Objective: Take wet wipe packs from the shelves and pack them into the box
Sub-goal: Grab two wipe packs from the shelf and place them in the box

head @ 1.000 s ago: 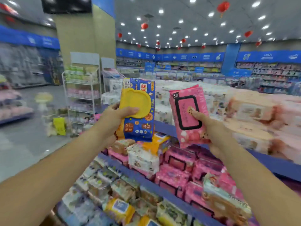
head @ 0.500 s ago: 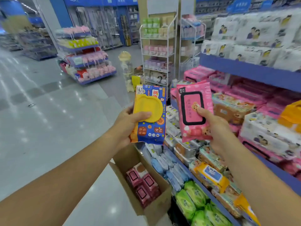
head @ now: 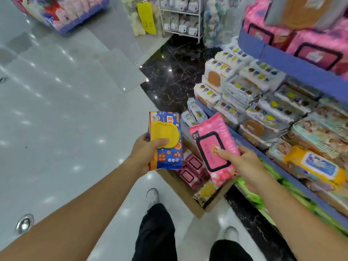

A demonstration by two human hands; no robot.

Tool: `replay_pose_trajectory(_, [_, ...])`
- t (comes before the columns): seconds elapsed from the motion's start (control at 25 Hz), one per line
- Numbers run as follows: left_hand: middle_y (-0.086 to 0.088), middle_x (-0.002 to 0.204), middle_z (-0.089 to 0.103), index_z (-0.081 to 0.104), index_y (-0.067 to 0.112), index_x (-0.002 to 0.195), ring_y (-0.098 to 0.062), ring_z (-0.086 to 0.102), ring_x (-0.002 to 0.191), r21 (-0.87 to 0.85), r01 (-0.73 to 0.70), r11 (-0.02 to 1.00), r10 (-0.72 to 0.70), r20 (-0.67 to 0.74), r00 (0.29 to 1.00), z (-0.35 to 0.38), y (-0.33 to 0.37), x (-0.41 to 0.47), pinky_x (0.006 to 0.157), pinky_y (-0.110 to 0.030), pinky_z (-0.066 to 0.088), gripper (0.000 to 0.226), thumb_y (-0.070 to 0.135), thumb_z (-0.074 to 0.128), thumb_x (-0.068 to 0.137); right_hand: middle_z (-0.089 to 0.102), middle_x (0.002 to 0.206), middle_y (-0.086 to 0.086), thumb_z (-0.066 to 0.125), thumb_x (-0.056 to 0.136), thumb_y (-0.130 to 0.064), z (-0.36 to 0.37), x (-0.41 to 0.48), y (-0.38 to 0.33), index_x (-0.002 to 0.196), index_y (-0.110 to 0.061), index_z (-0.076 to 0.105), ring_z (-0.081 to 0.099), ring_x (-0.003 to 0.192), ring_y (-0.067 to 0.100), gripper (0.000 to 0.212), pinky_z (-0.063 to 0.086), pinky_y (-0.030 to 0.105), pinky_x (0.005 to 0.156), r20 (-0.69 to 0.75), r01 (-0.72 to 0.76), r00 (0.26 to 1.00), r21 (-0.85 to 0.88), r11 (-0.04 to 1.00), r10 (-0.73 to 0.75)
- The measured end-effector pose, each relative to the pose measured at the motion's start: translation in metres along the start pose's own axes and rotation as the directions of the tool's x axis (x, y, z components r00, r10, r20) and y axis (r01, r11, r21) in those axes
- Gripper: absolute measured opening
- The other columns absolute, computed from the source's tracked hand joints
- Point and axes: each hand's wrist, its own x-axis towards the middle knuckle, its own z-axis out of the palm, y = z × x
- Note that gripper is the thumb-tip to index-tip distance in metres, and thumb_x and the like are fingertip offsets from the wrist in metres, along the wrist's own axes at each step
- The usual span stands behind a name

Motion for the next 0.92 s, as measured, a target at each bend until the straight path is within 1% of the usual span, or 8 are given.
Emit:
replay_pose_trajectory(0.16, [-0.002,0.092,0.078,0.06,0.026,0.105,-0.022,0.078,0.068,0.144,0.108,0.984,-0.123,0.095,0.988,-0.02,-0.032,0.122,0.053,-0.034,0.06,0.033,0.016,0.082,0.082,0.079,0.089,0.003,0.098,0.036,-0.056,0.058,0.065,0.072,0.107,-0.016,0.069,0.077,0.079,0.028,0.087,0.062,0.055,0.076,-0.138,-0.153,0.979,0.011,0.988,0.153])
replay_pose_trajectory(0.24, [-0.007,0.1,0.079,0.062,0.02,0.116,-0.027,0.078,0.076,0.217,0.16,0.963,-0.19,0.129,0.973,-0.027,-0.06,0.186,0.057,-0.036,0.061,0.041,0.017,0.083,0.081,0.079,0.083,0.001,0.099,0.041,-0.047,0.077,0.103,0.112,0.105,-0.015,0.069,0.077,0.072,0.022,0.077,0.063,0.042,0.059,-0.22,-0.215,0.95,0.056,0.975,0.222])
replay_pose_trajectory(0.36, [-0.01,0.1,0.079,0.064,0.016,0.121,-0.031,0.078,0.082,0.295,0.242,0.924,-0.295,0.15,0.944,-0.026,-0.111,0.267,0.066,-0.041,0.062,0.047,0.025,0.083,0.08,0.077,0.072,-0.004,0.096,0.056,-0.03,0.081,0.154,0.173,0.103,-0.014,0.067,0.074,0.058,0.015,0.057,0.049,0.021,0.041,-0.244,-0.292,0.918,0.113,0.95,0.311])
replay_pose_trajectory(0.48, [-0.012,0.101,0.079,0.069,0.012,0.121,-0.033,0.077,0.089,0.362,0.296,0.884,-0.379,0.186,0.906,-0.014,-0.164,0.333,0.088,-0.052,0.059,0.046,0.033,0.082,0.081,0.077,0.072,-0.002,0.098,0.055,-0.032,0.074,0.208,0.236,0.1,-0.015,0.066,0.074,0.06,0.018,0.058,0.05,0.025,0.044,-0.222,-0.383,0.899,0.017,0.924,0.377])
replay_pose_trajectory(0.56, [-0.01,0.097,0.08,0.071,0.014,0.116,-0.03,0.078,0.088,0.431,0.277,0.859,-0.392,0.207,0.896,-0.002,-0.196,0.379,0.091,-0.051,0.058,0.04,0.037,0.079,0.084,0.078,0.078,0.007,0.1,0.053,-0.034,0.069,0.253,0.283,0.101,-0.014,0.067,0.075,0.07,0.033,0.061,0.057,0.04,0.052,-0.243,-0.43,0.882,-0.06,0.901,0.405])
replay_pose_trajectory(0.6, [-0.007,0.095,0.08,0.07,0.016,0.115,-0.028,0.078,0.086,0.471,0.262,0.842,-0.394,0.206,0.896,0.002,-0.21,0.399,0.091,-0.05,0.058,0.039,0.039,0.079,0.084,0.078,0.079,0.01,0.1,0.052,-0.036,0.067,0.277,0.306,0.103,-0.014,0.068,0.074,0.071,0.037,0.064,0.055,0.039,0.055,-0.239,-0.447,0.878,-0.096,0.889,0.415])
replay_pose_trajectory(0.76, [-0.002,0.092,0.08,0.069,0.023,0.112,-0.024,0.078,0.084,0.538,0.248,0.806,-0.425,0.234,0.874,0.009,-0.252,0.465,0.091,-0.047,0.057,0.03,0.038,0.077,0.086,0.074,0.068,0.007,0.098,0.051,-0.044,0.068,0.364,0.383,0.105,-0.013,0.069,0.067,0.052,0.023,0.069,0.05,0.033,0.045,-0.188,-0.503,0.863,-0.228,0.834,0.469])
replay_pose_trajectory(0.92, [-0.001,0.096,0.08,0.069,0.023,0.118,-0.023,0.078,0.085,0.635,0.161,0.755,-0.423,0.285,0.86,0.003,-0.28,0.527,0.089,-0.044,0.058,0.037,0.033,0.079,0.084,0.075,0.076,-0.004,0.093,0.042,-0.066,0.087,0.446,0.453,0.106,-0.023,0.068,0.071,0.065,0.014,0.081,0.057,0.028,0.061,-0.185,-0.486,0.874,-0.381,0.787,0.45])
